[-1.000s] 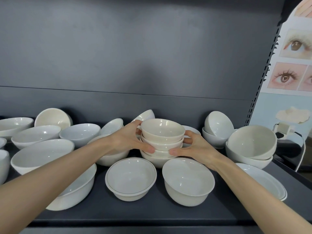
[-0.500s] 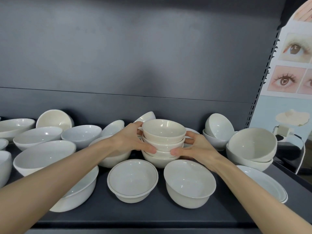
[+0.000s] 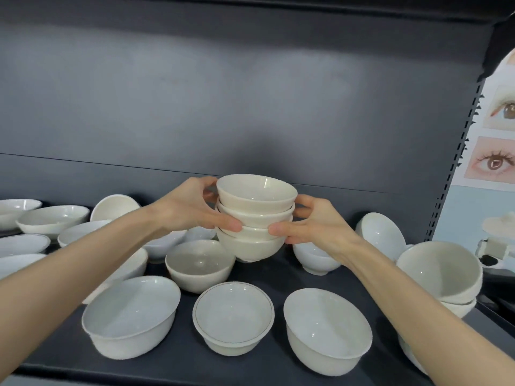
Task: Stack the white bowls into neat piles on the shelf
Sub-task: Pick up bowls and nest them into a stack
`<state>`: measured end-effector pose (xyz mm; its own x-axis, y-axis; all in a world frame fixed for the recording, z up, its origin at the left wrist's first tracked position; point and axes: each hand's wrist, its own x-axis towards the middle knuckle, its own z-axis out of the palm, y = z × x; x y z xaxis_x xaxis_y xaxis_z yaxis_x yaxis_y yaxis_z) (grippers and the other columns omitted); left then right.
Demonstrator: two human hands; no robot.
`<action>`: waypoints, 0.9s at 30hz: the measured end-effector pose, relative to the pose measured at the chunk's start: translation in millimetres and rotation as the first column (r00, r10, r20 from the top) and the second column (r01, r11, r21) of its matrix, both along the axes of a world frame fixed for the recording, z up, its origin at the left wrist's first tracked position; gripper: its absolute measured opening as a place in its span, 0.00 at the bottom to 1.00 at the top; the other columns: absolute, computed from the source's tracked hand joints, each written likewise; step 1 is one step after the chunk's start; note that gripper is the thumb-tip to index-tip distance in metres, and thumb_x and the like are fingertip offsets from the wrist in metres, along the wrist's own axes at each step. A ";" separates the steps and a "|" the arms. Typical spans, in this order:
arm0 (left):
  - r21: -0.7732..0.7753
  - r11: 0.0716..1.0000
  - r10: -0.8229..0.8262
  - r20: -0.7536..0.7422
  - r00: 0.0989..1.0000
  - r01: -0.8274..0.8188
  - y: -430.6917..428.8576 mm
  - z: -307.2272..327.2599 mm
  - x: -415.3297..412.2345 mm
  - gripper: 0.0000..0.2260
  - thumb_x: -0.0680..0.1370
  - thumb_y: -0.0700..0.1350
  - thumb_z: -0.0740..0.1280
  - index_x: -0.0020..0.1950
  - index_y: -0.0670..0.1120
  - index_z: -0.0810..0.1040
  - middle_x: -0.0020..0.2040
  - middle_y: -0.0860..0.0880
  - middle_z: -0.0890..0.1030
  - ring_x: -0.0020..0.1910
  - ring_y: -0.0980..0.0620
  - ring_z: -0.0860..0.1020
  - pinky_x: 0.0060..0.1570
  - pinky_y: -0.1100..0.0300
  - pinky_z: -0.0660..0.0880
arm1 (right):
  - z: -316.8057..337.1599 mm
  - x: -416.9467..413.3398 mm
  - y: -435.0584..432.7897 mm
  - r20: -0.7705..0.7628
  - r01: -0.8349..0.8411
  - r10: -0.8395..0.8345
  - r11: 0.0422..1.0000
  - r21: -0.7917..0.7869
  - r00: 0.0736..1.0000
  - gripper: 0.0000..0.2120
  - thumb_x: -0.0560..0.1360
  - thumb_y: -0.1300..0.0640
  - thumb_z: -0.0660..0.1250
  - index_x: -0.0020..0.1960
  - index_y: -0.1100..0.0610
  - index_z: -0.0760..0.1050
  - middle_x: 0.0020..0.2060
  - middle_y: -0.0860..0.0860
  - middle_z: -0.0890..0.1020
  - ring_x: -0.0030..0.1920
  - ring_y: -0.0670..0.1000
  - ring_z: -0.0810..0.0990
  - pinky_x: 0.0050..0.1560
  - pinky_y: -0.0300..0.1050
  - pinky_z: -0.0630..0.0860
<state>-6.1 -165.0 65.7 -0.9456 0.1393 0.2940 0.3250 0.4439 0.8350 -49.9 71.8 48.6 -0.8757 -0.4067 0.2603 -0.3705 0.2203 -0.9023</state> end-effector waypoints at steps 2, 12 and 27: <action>-0.006 1.000 0.019 0.004 1.000 -0.019 -18.8 0.3 3.6 0.31 0.62 0.37 0.80 0.63 0.50 0.76 0.54 0.54 0.84 0.54 0.56 0.81 0.55 0.54 0.79 | -2.5 -1.9 -19.3 0.013 -0.017 0.018 1.000 -0.019 1.000 0.28 0.63 0.63 0.80 0.61 0.55 0.76 0.51 0.51 0.85 0.52 0.50 0.83 0.50 0.52 0.82; -0.017 1.000 -0.015 0.082 0.997 0.017 -94.1 -22.2 -9.1 0.27 0.61 0.38 0.81 0.58 0.49 0.78 0.51 0.49 0.85 0.53 0.49 0.81 0.50 0.53 0.79 | -27.7 -4.6 -92.7 0.089 0.049 -0.051 0.998 0.027 0.995 0.43 0.52 0.51 0.82 0.65 0.54 0.73 0.56 0.53 0.81 0.55 0.50 0.82 0.49 0.51 0.82; -0.030 0.995 -0.091 0.111 0.990 0.095 -109.4 -49.8 -25.0 0.29 0.62 0.40 0.81 0.60 0.48 0.75 0.52 0.53 0.83 0.54 0.58 0.80 0.51 0.63 0.78 | -39.6 11.1 -106.1 0.156 0.088 -0.096 0.994 0.060 0.983 0.28 0.61 0.61 0.80 0.60 0.52 0.78 0.52 0.51 0.85 0.53 0.51 0.83 0.53 0.49 0.81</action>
